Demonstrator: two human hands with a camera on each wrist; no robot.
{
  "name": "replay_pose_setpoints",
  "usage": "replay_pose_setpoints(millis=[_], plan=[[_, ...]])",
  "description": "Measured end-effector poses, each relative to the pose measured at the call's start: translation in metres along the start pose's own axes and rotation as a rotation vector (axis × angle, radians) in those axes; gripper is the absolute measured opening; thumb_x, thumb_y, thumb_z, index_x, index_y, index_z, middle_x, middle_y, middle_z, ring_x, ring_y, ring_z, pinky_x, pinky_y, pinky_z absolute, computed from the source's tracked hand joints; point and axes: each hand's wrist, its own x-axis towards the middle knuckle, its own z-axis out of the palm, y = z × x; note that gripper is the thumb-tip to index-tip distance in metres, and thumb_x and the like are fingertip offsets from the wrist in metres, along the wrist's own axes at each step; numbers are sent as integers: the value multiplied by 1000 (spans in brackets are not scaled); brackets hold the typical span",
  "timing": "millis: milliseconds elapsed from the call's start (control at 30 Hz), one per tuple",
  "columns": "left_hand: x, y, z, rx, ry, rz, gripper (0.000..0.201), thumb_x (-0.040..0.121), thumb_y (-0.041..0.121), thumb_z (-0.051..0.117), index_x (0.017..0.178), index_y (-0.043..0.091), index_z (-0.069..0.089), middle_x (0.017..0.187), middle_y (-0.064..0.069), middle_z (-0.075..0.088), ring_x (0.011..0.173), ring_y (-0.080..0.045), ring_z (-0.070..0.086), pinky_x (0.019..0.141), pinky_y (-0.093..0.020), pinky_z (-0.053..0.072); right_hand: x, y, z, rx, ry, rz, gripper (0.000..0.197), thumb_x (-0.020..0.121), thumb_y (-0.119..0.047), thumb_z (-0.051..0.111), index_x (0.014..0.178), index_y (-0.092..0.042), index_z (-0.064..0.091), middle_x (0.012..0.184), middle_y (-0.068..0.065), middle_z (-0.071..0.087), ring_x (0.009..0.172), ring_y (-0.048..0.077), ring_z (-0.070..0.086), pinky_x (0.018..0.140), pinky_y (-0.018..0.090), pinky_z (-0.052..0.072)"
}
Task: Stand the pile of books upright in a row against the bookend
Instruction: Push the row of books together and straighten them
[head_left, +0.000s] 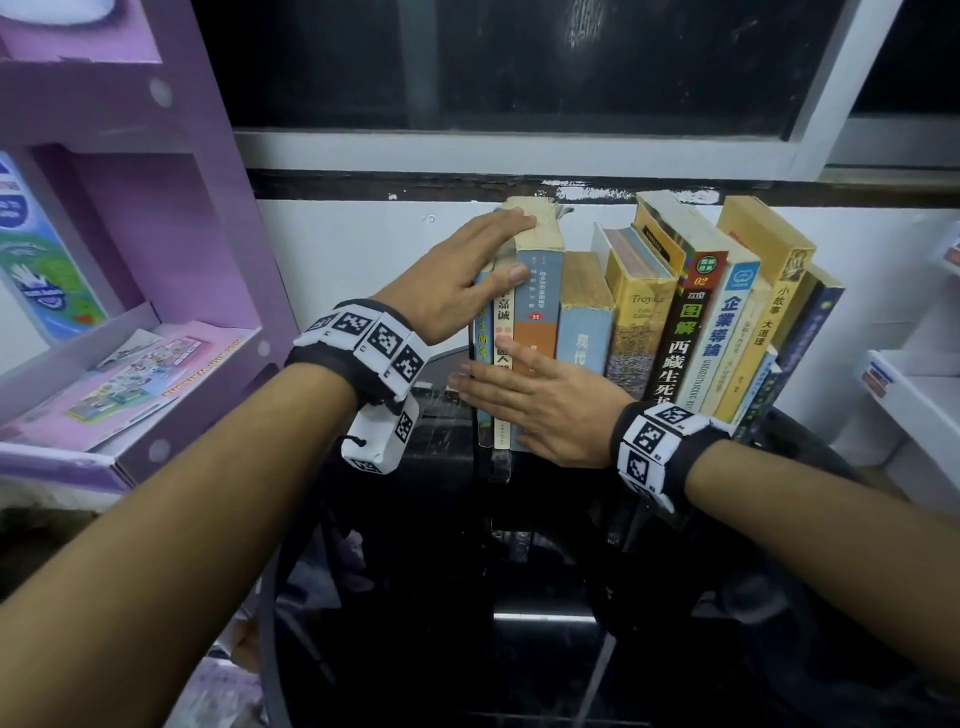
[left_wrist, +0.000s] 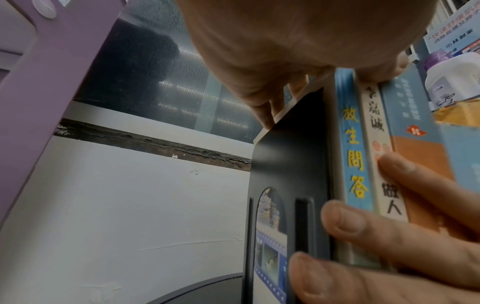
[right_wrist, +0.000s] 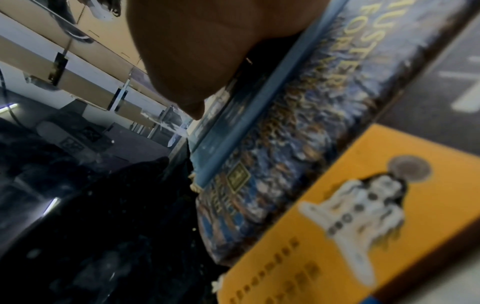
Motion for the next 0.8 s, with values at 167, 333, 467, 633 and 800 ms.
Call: replay_pose_setpoints(millis=[167, 333, 467, 633, 800], plan=[[0, 3, 4, -72, 8, -20, 53, 99, 40, 39, 146, 17, 33, 153, -4, 32, 141, -14, 28, 116, -27, 22, -1, 1, -1, 16, -1, -4, 68, 96, -40, 19, 153, -6, 6, 161, 10, 1, 149, 26, -3, 118, 53, -3], [-1, 8, 3, -107, 6, -45, 57, 95, 42, 41, 145, 16, 33, 152, -5, 31, 140, -15, 28, 116, -28, 23, -3, 3, -7, 86, 23, -18, 67, 94, -39, 14, 152, -6, 19, 160, 11, 11, 149, 27, 4, 118, 53, 1], [-1, 9, -2, -89, -16, -70, 60, 93, 47, 42, 145, 17, 35, 152, -4, 32, 140, -14, 29, 115, -28, 23, -17, 5, -14, 91, 57, -2, 67, 96, -41, 31, 152, -7, 17, 160, 10, 10, 149, 25, 2, 118, 52, -1], [8, 19, -8, -9, 37, -42, 61, 91, 52, 44, 144, 22, 40, 154, 0, 32, 142, -14, 26, 113, -26, 19, -49, 7, -14, 104, 22, 20, 68, 97, -43, 35, 153, -9, 16, 161, 9, 8, 149, 25, 1, 119, 51, -3], [21, 36, -4, 113, -27, 23, 71, 87, 64, 44, 147, 28, 36, 156, 4, 30, 146, -14, 19, 117, -33, 15, -66, 13, -11, 87, -17, 30, 72, 97, -45, 36, 154, -9, 11, 161, 9, 2, 149, 24, -5, 119, 51, -4]])
